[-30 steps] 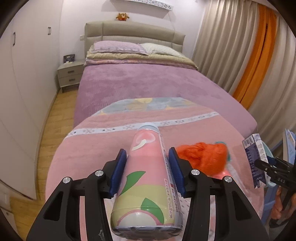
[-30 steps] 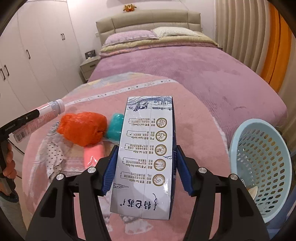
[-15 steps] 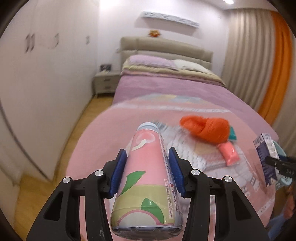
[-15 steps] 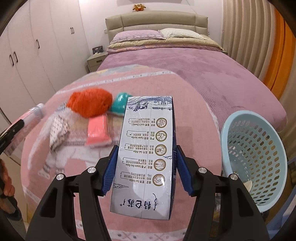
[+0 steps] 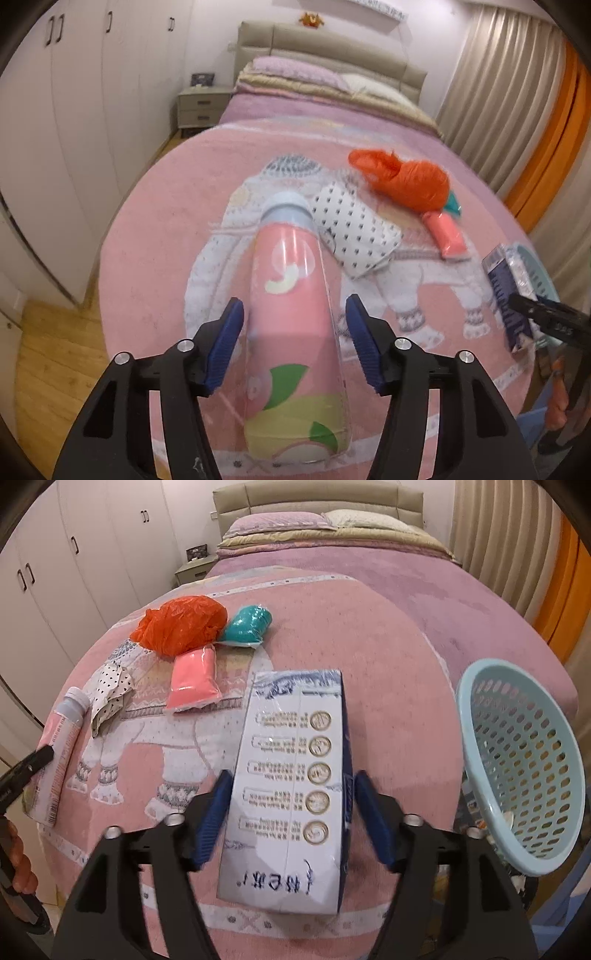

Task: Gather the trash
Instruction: 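Carry the pink bottle and milk box over the basket and release both, then grasp the polka-dot paper with the left tool while the right tool grasps the orange bag, then carry the polka-dot paper and orange bag over the basket and release both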

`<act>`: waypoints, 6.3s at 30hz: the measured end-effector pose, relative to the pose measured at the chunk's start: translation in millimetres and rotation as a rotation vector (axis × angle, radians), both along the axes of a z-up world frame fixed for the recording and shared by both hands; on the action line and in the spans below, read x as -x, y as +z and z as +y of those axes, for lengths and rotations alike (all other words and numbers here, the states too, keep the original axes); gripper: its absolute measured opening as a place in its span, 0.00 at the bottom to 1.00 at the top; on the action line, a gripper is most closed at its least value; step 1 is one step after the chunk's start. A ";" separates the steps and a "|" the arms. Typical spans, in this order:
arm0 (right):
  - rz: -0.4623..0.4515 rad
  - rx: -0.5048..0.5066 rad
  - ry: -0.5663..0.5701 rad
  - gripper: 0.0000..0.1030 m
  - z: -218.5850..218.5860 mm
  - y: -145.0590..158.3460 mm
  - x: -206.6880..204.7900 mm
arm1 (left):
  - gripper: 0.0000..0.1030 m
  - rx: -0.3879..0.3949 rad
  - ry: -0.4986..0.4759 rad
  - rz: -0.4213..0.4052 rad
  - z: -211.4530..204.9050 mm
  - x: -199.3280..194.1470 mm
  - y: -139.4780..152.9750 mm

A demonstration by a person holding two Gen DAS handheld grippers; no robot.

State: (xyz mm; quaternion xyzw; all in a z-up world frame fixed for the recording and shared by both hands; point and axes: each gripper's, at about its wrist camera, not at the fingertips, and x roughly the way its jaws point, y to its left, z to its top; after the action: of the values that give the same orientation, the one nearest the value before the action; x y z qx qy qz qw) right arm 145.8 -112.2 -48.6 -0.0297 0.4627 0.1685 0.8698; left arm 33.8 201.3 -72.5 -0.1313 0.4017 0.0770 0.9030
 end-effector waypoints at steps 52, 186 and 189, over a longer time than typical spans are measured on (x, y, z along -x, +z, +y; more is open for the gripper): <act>-0.084 -0.164 -0.618 0.54 -257.9 17.6 -37.1 | 0.46 0.129 -0.750 -0.096 -357.7 -182.1 54.1; -0.339 -0.247 -0.355 0.36 -142.5 114.7 -18.9 | 0.22 0.015 -0.522 -0.283 -262.4 -103.5 111.3; -0.325 -0.246 -0.441 0.36 -180.2 105.8 -15.2 | 0.22 0.033 -0.597 -0.256 -298.4 -112.3 106.3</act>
State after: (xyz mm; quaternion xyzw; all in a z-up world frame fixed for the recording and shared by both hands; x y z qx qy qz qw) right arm 161.0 -292.4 57.2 0.1506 0.2887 0.0232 0.9452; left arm 146.1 -97.2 33.8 -0.0310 0.3067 -0.2149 0.9267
